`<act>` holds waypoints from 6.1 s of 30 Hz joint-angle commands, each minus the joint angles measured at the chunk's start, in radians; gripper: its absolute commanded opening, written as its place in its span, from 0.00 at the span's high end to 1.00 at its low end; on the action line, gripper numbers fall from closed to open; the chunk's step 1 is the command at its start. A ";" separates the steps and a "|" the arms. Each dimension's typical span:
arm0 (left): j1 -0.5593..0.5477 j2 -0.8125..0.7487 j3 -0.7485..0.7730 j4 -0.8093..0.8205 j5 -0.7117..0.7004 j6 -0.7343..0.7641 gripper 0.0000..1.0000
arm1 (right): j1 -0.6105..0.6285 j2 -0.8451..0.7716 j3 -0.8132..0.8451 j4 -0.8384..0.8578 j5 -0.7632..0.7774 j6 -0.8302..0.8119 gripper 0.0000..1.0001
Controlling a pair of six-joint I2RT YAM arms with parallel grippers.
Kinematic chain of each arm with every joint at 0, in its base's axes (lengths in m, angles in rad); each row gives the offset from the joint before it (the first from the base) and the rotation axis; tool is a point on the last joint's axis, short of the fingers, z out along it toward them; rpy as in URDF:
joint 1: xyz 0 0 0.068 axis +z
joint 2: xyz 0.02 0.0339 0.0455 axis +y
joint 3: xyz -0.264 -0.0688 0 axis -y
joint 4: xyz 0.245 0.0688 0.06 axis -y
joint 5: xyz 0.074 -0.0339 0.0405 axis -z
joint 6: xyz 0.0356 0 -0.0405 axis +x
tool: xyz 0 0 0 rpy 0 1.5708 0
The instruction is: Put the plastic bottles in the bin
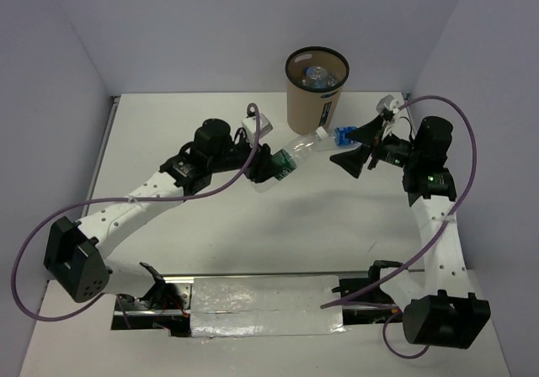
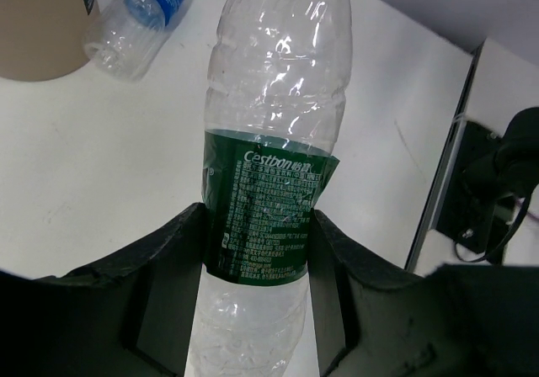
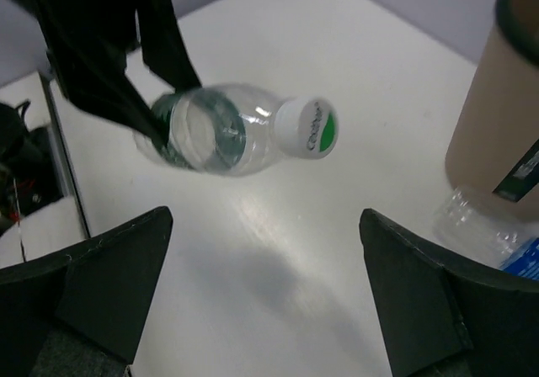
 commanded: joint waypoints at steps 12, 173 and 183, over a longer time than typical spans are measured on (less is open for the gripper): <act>0.005 -0.218 -0.254 0.474 0.032 -0.220 1.00 | 0.206 0.057 -0.070 0.477 0.263 0.707 0.00; 0.111 -0.692 -0.458 0.058 -0.224 -0.013 0.01 | 0.151 0.727 0.867 0.542 -0.066 0.305 0.76; 0.116 -0.704 -0.470 0.058 -0.236 0.016 0.01 | 0.151 1.159 1.344 0.853 0.176 0.730 0.72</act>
